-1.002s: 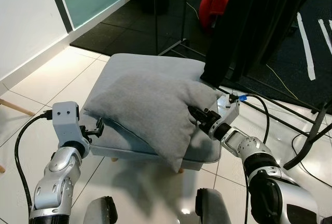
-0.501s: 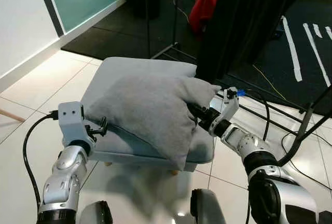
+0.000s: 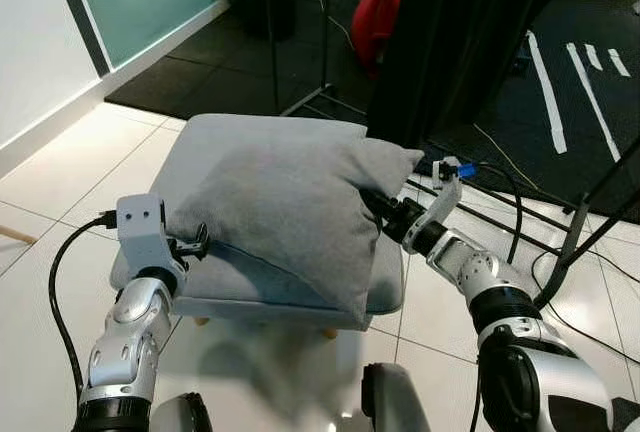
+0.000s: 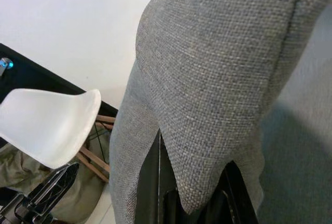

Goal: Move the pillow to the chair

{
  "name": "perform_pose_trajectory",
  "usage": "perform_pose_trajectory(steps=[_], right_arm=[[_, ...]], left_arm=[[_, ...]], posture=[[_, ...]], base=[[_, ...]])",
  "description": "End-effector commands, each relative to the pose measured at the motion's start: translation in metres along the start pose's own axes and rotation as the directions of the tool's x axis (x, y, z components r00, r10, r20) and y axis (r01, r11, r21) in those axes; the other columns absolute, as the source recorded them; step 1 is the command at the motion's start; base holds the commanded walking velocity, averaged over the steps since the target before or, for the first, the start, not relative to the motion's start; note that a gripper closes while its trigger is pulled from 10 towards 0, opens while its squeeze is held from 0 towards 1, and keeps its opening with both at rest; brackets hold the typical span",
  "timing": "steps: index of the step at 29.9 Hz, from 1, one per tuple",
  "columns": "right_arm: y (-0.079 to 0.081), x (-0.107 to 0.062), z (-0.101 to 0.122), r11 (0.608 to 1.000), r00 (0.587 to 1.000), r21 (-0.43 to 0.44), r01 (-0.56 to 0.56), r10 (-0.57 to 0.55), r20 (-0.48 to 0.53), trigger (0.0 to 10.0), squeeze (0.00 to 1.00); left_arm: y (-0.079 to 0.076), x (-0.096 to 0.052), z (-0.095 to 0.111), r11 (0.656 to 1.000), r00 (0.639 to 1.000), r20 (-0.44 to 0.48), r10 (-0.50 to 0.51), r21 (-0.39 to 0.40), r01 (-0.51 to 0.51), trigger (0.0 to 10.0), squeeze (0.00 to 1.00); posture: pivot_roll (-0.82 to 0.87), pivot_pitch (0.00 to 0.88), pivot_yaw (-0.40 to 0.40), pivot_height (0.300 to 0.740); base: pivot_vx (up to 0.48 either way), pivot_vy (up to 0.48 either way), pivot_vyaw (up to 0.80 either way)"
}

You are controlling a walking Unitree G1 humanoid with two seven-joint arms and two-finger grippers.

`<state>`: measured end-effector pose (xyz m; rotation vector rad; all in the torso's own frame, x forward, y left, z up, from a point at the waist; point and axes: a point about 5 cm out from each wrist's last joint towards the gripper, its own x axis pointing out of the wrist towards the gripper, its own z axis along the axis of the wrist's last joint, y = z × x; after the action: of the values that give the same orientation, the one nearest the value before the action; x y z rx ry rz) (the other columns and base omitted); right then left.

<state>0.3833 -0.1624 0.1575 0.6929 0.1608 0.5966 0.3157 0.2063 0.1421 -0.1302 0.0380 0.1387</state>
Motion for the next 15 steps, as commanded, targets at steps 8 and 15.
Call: perform_pose_trajectory(steps=[8, 15], right_arm=[[0.018, 0.008, 0.014, 0.994, 0.994, -0.047, -0.096, 0.098, 0.041, 10.0, 0.0], [0.022, 0.008, 0.018, 0.988, 0.993, -0.105, -0.116, 0.119, 0.023, 10.0, 0.0]], left_arm=[[0.005, 0.001, -0.005, 1.0, 1.0, -0.01, 0.022, -0.001, -0.022, 10.0, 0.0], [0.005, 0.001, -0.003, 1.0, 1.0, -0.001, 0.024, -0.007, -0.024, 10.0, 0.0]], posture=[[-0.13, 0.076, -0.034, 0.567], [-0.14, 0.077, -0.036, 0.592]], base=[[0.0, 0.0, 0.0], [0.0, 0.0, 0.0]])
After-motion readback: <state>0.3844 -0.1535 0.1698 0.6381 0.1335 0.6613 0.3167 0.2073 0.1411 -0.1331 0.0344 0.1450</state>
